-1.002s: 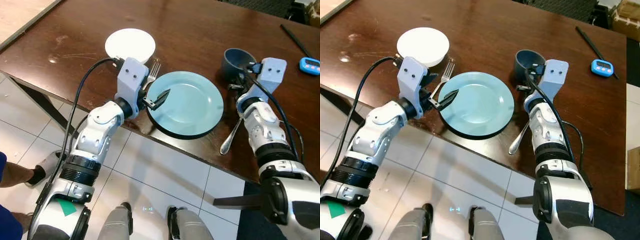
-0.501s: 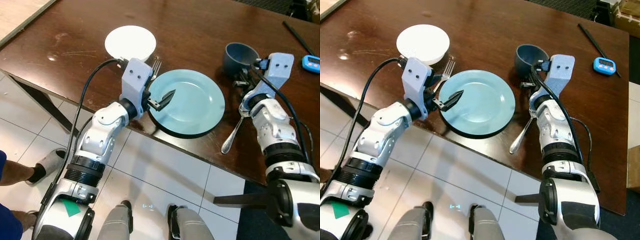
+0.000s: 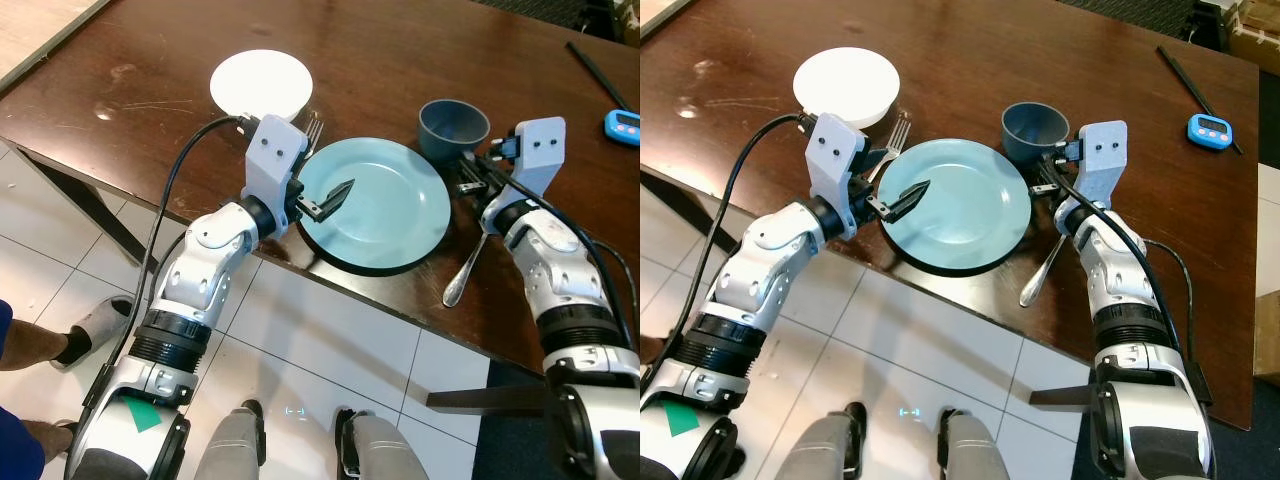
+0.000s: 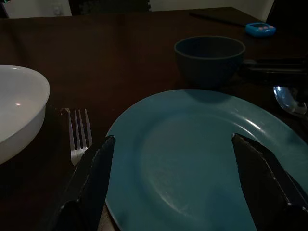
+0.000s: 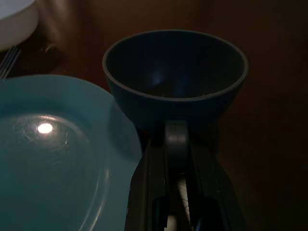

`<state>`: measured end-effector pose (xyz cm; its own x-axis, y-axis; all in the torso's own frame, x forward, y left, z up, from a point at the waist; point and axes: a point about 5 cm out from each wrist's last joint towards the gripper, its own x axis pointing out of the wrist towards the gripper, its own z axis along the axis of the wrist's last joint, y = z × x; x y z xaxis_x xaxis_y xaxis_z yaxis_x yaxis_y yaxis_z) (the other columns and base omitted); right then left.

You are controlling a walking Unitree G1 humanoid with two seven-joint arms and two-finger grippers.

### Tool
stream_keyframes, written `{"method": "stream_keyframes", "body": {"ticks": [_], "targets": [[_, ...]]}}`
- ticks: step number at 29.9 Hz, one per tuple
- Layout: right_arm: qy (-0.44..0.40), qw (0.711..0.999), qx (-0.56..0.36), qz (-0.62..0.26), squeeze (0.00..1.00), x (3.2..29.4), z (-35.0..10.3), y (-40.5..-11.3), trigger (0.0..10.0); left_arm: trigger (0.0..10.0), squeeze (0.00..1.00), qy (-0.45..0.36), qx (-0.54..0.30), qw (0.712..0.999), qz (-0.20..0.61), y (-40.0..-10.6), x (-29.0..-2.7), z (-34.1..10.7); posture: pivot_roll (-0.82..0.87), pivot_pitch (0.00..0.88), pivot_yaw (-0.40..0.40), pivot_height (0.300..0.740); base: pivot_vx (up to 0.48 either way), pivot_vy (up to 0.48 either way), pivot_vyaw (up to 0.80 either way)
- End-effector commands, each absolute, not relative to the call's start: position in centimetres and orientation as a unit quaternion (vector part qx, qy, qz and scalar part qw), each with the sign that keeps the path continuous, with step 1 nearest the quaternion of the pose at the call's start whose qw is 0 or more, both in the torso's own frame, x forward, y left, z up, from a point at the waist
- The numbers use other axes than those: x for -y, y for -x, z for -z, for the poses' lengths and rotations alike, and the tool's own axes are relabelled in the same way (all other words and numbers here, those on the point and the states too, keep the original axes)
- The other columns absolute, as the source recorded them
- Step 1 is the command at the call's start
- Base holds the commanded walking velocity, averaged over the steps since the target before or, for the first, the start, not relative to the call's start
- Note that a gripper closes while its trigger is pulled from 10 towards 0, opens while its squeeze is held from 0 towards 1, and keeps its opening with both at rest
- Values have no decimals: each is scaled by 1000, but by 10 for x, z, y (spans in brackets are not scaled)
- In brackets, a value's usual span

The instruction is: Setting the table

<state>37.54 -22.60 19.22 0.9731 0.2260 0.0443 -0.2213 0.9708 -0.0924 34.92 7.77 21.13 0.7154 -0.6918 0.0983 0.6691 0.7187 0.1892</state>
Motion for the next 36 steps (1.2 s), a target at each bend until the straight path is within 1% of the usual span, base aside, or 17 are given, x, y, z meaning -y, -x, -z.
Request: {"method": "stream_keyframes", "body": {"ticks": [1,6,11,14,21,23,25,26,27,28,31,36], "targets": [[57,992,9,-110,0,230,-182,-372,10000,10000,0,-68,72,923,373,-349,-77,-205,50,232,33,740,0,0,0],[47,996,14,-69,0,238,-183,-374,10000,10000,0,-66,71,923,372,-349,-78,-205,53,232,33,740,0,0,0],[42,998,13,-49,0,243,-183,-374,10000,10000,0,-66,71,923,372,-349,-78,-204,55,231,32,740,0,0,0],[43,999,3,-22,0,251,-181,-374,10000,10000,0,-65,70,924,371,-350,-78,-204,54,229,33,740,0,0,0],[37,999,-2,-27,0,250,-178,-374,10000,10000,0,-63,68,923,374,-350,-78,-204,54,227,35,740,0,0,0],[34,999,-4,-32,0,249,-177,-374,10000,10000,0,-44,70,918,387,-349,-75,-206,54,226,36,740,0,0,0],[34,999,-4,-32,0,249,-177,-374,10000,10000,0,-44,70,918,387,-349,-75,-206,54,226,36,740,0,0,0],[34,999,-5,-33,0,248,-177,-374,10000,10000,0,-36,73,916,394,-348,-74,-208,54,225,36,740,0,0,0],[32,999,-5,-34,0,248,-176,-374,10000,10000,0,-36,82,905,417,-344,-71,-210,54,225,36,740,0,0,0],[32,999,-5,-34,0,248,-176,-374,10000,10000,0,-36,82,905,417,-344,-71,-210,54,225,36,740,0,0,0],[28,999,-7,-33,0,248,-174,-374,10000,10000,0,-39,106,881,459,-334,-63,-214,56,222,36,740,0,0,0],[22,999,-9,-34,0,246,-173,-375,10000,10000,0,-38,116,879,461,-333,-62,-217,56,219,36,740,0,0,0]]}}
